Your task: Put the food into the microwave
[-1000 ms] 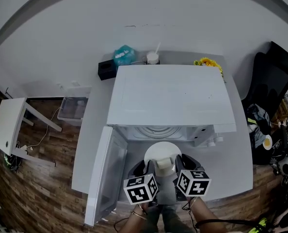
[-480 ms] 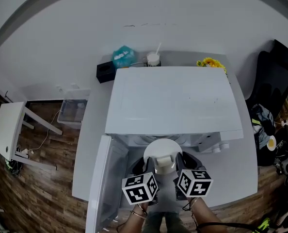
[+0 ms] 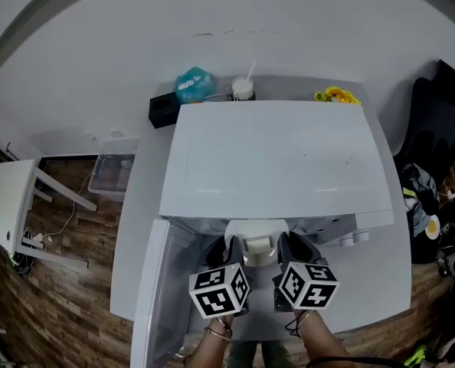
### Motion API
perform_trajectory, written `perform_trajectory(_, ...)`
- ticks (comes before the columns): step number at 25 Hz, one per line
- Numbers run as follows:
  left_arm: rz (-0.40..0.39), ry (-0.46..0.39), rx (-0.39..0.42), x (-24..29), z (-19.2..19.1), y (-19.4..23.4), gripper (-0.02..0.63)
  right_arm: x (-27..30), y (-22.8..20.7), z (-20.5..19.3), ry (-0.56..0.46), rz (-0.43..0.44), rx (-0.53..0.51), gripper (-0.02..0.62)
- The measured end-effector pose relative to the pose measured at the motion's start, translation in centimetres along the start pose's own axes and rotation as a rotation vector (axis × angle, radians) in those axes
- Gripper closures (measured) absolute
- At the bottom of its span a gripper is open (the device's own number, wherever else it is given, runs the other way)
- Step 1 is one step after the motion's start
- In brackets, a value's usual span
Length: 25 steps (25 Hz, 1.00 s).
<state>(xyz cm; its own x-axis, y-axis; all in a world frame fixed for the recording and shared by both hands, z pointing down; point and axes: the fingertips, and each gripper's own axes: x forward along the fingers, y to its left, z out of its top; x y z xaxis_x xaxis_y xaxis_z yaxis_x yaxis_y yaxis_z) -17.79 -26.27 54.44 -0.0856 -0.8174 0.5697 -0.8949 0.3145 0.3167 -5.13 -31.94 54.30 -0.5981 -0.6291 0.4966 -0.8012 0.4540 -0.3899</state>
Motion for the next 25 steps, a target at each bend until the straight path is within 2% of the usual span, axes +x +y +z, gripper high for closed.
perform_trajectory(5,0.01,-0.026,0.029,0.9,0.7,0.5,0.506,0.8,0.2,0.6,-0.025,0.007,0.001,0.523)
perform_trajectory(14,0.025,-0.039,0.024,2.7,1.5,1.1,0.506,2.4,0.5,1.8,-0.053,0.016,-0.035,0.526)
perform_trajectory(25,0.017,-0.072,0.016,4.5,2.6,1.7,0.506,4.2,0.3,2.4,-0.086,-0.013,-0.044,0.526)
